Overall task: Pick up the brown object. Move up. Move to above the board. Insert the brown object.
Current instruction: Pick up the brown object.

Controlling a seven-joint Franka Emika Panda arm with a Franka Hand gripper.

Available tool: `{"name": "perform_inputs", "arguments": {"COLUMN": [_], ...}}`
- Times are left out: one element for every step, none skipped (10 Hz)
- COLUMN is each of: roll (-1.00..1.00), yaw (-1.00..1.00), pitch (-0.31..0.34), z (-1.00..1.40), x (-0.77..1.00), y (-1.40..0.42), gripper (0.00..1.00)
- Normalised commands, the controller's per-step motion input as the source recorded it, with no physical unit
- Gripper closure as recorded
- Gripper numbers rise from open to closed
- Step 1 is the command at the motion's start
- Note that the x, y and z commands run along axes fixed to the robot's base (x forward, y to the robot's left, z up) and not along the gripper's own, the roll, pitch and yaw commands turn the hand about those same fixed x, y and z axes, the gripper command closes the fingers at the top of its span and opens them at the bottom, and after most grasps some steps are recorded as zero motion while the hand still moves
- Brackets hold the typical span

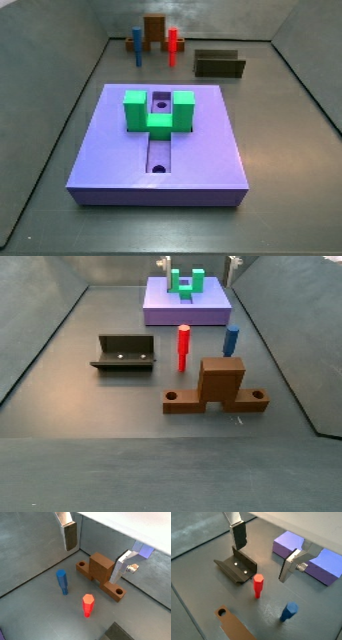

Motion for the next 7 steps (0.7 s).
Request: {"name": "perform_inputs", "arguments": {"roll": [0.00, -0.02, -0.07, -0.08, -0.12, -0.10, -0.07], "yaw": [0.00, 0.00, 0.00, 0.00, -0.03, -0.04, -0.04], "pitch": [0.000, 0.000, -0.024, -0.023, -0.006, 0.000, 0.000], "z": [-0.03, -0.14, -0.34, -0.37, -0.40, -0.37, -0.37], "x": [0.00, 0.00, -0.01, -0.01, 0.00, 0.00, 0.00], "y": [0.00, 0.21, 0.39, 0.56, 0.74, 0.70, 0.62], "gripper": [0.00, 0.00, 0.00, 0.00, 0.00, 0.00, 0.00]}}
